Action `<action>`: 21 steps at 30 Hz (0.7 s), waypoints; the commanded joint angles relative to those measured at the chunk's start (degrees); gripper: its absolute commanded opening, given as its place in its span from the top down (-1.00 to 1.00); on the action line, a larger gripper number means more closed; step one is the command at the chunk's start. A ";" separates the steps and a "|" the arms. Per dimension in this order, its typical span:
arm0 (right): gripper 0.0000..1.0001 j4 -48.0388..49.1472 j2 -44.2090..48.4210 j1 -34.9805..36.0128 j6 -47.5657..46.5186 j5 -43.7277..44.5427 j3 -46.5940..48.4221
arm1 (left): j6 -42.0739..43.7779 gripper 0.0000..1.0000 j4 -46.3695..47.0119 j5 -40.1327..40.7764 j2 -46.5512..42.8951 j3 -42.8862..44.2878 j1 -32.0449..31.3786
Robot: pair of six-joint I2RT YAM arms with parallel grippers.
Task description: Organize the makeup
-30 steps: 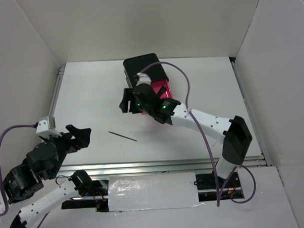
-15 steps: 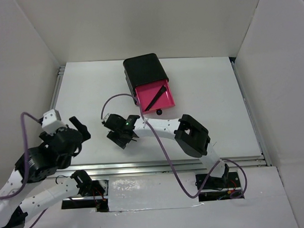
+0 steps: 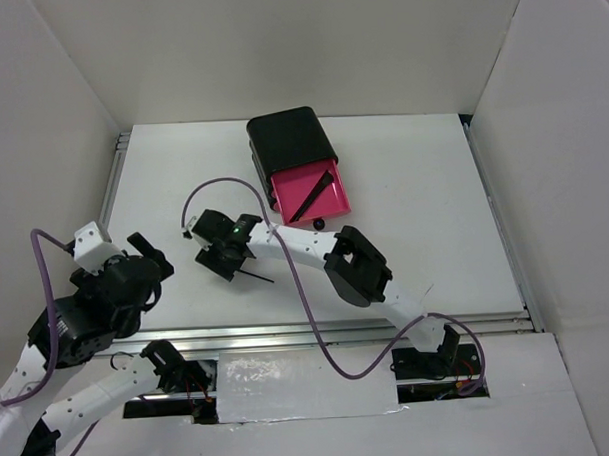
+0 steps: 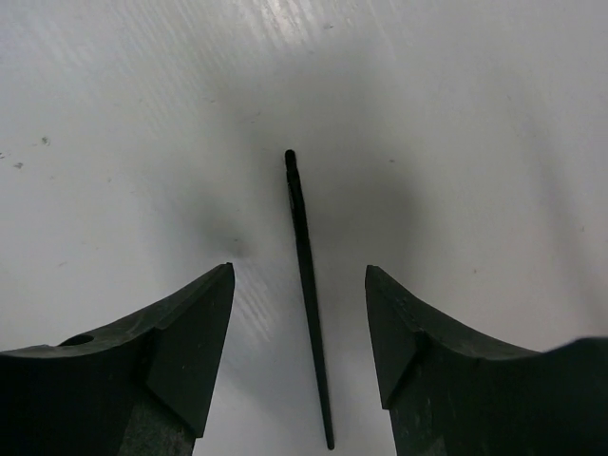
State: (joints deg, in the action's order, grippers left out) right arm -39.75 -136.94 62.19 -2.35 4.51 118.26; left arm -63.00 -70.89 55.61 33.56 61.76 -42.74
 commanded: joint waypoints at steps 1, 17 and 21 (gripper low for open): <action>-0.28 -2.88 -1.92 -1.55 -1.16 -4.25 4.52 | 0.24 -0.99 0.32 1.43 -0.34 0.91 0.38; 0.34 -7.54 -7.28 -2.16 -1.51 -11.63 7.43 | 4.03 -0.99 4.27 -0.33 -3.68 -0.50 0.55; 1.00 -9.29 -7.90 -2.16 -1.52 -13.75 7.25 | 4.64 -0.99 4.80 -0.77 -4.12 -0.58 0.47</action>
State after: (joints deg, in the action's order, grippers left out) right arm -44.38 -142.04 59.35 -4.03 -4.32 124.64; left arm -59.88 -68.07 54.72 30.17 61.49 -42.50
